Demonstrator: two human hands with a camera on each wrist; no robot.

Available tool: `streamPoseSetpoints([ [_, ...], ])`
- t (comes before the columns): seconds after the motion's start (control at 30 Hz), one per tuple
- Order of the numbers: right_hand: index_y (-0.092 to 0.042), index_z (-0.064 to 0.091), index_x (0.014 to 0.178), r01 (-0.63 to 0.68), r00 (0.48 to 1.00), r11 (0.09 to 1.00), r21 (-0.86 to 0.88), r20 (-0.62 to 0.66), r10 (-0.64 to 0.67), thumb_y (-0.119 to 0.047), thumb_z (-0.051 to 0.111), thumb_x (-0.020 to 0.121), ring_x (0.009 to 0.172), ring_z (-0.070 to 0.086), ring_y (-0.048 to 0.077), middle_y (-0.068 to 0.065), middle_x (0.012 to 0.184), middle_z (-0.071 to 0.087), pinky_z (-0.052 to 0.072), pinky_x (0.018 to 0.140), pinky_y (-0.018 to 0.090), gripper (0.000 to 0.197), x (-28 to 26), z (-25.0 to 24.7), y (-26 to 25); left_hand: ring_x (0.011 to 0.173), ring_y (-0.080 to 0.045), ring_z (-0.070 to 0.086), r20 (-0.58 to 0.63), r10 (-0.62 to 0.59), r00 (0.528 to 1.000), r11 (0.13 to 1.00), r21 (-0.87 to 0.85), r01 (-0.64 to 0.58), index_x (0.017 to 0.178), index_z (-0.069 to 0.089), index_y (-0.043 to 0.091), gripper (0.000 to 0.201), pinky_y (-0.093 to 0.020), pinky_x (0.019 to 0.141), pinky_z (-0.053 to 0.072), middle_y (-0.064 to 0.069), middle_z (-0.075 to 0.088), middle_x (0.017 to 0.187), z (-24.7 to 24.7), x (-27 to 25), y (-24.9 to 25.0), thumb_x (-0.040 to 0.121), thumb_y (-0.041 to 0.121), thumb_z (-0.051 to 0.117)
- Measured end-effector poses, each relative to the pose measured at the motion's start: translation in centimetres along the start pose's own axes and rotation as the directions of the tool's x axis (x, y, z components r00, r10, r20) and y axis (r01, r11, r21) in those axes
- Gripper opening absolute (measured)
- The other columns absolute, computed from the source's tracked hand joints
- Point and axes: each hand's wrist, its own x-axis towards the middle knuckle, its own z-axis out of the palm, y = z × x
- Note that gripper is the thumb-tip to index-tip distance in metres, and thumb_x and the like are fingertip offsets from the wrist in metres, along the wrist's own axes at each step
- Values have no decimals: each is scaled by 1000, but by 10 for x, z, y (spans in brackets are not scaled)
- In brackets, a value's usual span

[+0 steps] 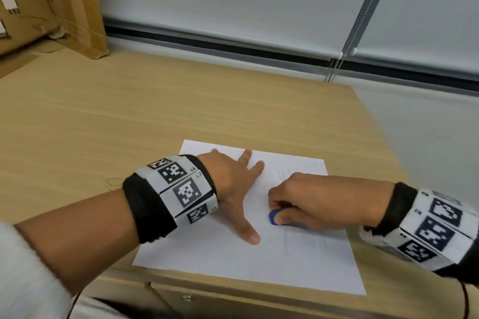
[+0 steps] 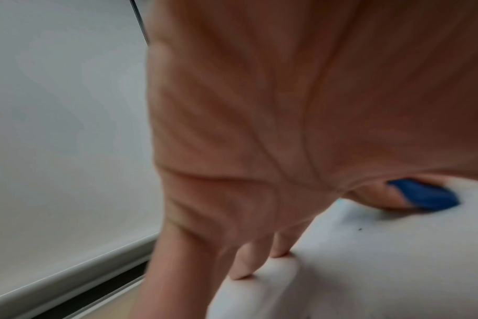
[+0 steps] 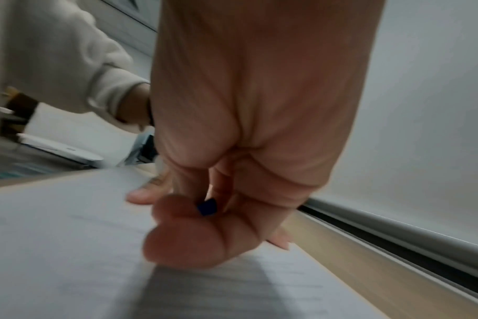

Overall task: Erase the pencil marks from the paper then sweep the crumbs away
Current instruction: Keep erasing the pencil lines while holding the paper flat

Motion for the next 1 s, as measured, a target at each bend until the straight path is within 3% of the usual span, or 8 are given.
streamPoseSetpoints([
  [0.1,-18,59,83,27,1000,999,47,0,-27,-39,56,93,55,53,8,0,68,64,44,57,22,23,1,-3,-3,143,-46,19,-16,9,1000,1000,6,-9,150,-25,30,137,-48,109,31,2,-31,157,0,0,-1,59,84,63],
  [0.17,-17,62,84,-10,997,992,124,-74,19,-38,60,91,47,55,10,6,64,68,44,54,18,22,9,-11,10,142,-46,20,-17,6,1000,1000,5,-6,149,-25,29,138,-47,108,33,3,-32,156,2,0,-1,58,85,63],
  [0.23,-15,62,83,-46,988,975,216,-133,76,-34,64,90,43,56,15,11,63,69,46,52,18,20,12,-14,21,143,-48,17,-13,-5,1000,1000,3,5,149,-26,27,141,-48,108,35,5,-33,155,3,1,-1,57,86,62],
  [0.33,-14,63,82,-17,999,965,261,-26,25,-31,66,88,50,59,23,12,67,68,47,51,21,19,4,-6,16,143,-52,8,-7,-9,1000,1000,2,9,149,-26,20,145,-50,107,38,6,-34,155,2,2,-1,56,86,63],
  [0.4,-16,64,81,-8,999,975,224,39,-1,-35,66,87,57,62,26,9,69,69,49,53,26,20,5,-5,12,143,-52,6,-6,-11,1000,1000,0,11,150,-26,19,145,-50,106,39,7,-33,155,3,1,0,57,85,63],
  [0.6,-12,65,82,-63,974,998,14,-217,64,-37,59,92,67,56,16,-4,71,62,44,59,22,28,53,-34,46,144,-50,10,-30,-1,1000,1000,-10,0,150,-25,20,145,-48,105,37,8,-33,155,6,3,-4,54,88,62],
  [0.77,-15,60,78,3,994,996,-87,-108,-12,-41,52,94,61,55,20,-3,66,59,48,62,37,32,43,-21,40,143,-53,4,-14,4,1000,999,-44,-5,150,-24,21,147,-51,108,37,9,-32,155,6,6,-4,53,85,66],
  [1.0,-17,56,73,8,986,999,-36,-164,-14,-39,54,94,56,47,8,-6,64,56,37,55,24,30,58,-33,43,142,-53,3,-7,-1,1000,1000,-31,1,149,-28,18,149,-51,110,35,9,-33,155,5,4,-4,53,87,64],
])
